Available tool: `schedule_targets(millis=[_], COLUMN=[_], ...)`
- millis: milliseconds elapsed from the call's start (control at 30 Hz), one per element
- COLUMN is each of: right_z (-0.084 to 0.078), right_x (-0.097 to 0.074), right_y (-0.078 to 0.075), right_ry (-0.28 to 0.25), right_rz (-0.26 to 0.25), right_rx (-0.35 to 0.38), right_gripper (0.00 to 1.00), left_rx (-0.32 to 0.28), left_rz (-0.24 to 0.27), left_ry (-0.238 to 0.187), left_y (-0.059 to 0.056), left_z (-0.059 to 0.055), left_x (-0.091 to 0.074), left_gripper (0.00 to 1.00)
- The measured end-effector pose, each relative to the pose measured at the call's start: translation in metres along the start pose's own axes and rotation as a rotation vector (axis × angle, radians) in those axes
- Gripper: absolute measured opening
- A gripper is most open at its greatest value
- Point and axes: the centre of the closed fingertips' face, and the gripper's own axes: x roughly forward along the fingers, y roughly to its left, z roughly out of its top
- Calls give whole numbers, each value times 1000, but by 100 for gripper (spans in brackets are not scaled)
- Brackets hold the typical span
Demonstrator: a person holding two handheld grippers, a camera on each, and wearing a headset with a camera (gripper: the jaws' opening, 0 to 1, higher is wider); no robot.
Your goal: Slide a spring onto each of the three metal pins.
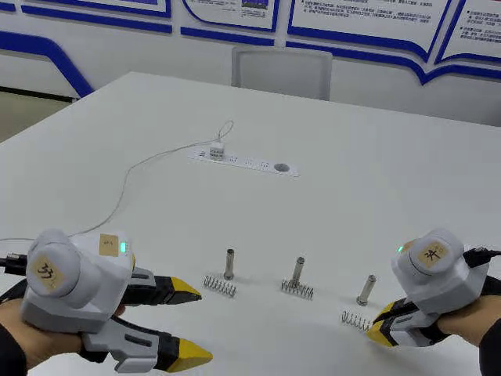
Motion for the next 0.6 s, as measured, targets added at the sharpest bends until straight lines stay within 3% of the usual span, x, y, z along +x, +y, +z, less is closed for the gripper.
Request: schedule_targets(millis=[100,300,433,600], right_z=[2,10,17,14], right_x=[1,-4,-4,2], right_y=[5,12,14,17], right_ry=[-5,-15,-32,-29], right_rz=[5,12,15,20], right_rx=[1,-16,-23,-16], right_gripper=[11,11,11,11], left_rx=[20,60,70,69], left_rz=[-14,-51,-86,-114], left_ry=[-9,-3,-5,1], left_y=[6,7,0,-12], left_z=[13,27,34,32], left_x=[9,31,50,72], left_gripper=[47,46,45,42])
